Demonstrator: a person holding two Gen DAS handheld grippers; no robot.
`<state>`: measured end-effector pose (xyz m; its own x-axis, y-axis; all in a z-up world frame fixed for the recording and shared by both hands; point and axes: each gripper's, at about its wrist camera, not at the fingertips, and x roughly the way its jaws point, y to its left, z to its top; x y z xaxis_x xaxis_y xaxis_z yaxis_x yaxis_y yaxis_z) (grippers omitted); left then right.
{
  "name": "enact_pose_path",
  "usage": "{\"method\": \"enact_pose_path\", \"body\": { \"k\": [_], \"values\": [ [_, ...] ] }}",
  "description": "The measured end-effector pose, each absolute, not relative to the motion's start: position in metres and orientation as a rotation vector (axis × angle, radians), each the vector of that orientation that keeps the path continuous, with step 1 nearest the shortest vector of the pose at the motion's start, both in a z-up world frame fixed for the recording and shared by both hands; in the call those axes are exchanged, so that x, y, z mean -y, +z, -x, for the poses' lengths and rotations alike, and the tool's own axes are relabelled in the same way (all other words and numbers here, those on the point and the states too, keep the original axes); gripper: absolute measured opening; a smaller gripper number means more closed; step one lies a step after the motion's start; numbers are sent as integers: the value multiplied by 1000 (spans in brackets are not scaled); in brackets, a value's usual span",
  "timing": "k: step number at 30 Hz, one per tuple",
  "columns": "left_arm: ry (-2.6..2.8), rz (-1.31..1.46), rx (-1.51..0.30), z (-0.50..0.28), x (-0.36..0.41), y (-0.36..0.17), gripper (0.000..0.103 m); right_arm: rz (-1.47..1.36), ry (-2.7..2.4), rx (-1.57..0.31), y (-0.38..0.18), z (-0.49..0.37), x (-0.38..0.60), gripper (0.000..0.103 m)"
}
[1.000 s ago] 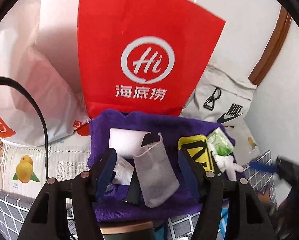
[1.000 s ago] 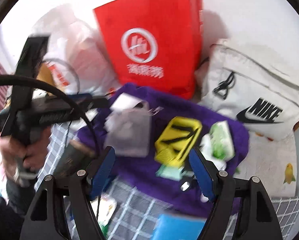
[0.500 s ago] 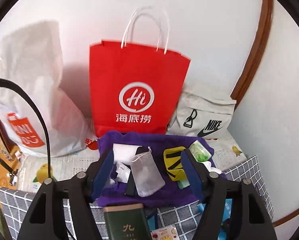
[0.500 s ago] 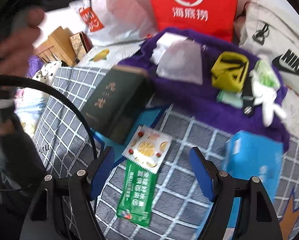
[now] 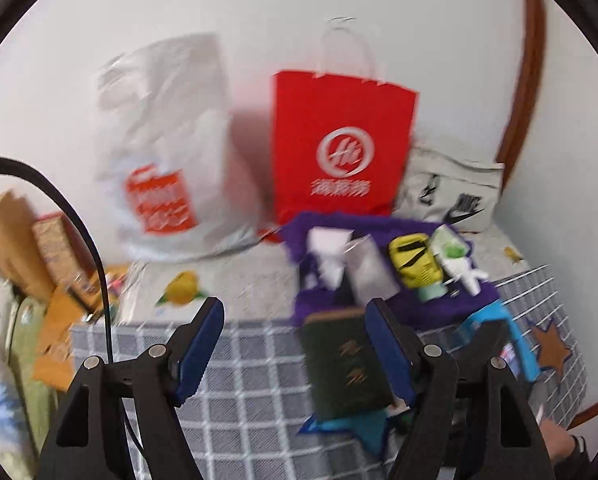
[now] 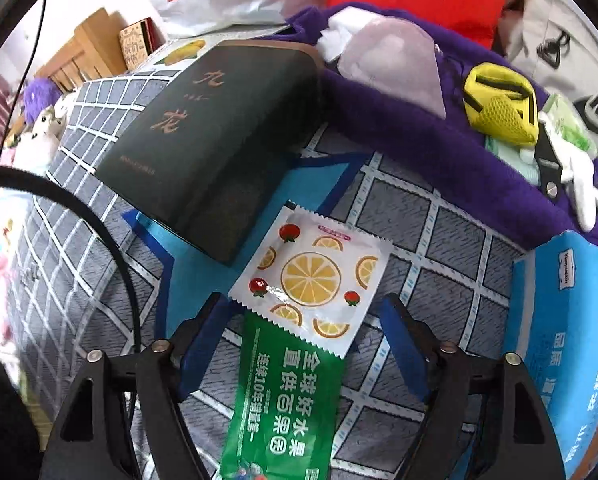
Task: Organize soft objects
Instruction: 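Move both grippers back over the table toward the green and fruit-print packets, then grasp the white fruit-print packet with the right gripper and lift it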
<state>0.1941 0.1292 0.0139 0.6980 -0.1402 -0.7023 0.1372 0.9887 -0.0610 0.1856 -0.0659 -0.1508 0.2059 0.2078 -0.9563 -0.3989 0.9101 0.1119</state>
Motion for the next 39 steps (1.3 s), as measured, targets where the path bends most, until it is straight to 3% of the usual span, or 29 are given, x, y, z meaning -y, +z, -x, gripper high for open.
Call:
{"method": "enact_pose_path", "body": {
  "k": [6,13,15,16,21,22,23,25,32,35,39],
  "values": [
    [-123,45,-808,-168,-156,0,71,199,383,-1232,-154,-186,54,80],
    [-123,54,-853,-156,-155,-20,71,167,397,-1204,-147,-182,68,45],
    [-127,58,-864,-154,-153,-25,71,143,411,-1214,-143,-178,76,18],
    [-129,60,-869,-153,-152,-27,71,145,417,-1224,-142,-176,78,10],
    [-146,68,-891,-148,-150,-37,71,114,445,-1264,-141,-166,90,13],
    [-146,71,-895,-147,-151,-39,71,105,439,-1258,-140,-165,92,24],
    [-146,77,-899,-147,-152,-41,71,95,438,-1254,-139,-165,94,46],
    [-144,85,-906,-147,-154,-43,71,81,432,-1250,-138,-167,96,69],
    [-133,98,-904,-148,-167,-45,71,193,454,-1216,-148,-184,61,72],
    [-129,105,-904,-148,-171,-47,71,274,455,-1193,-156,-186,45,80],
    [-128,105,-915,-150,-172,-53,71,256,457,-1160,-158,-191,41,76]
  ]
}}
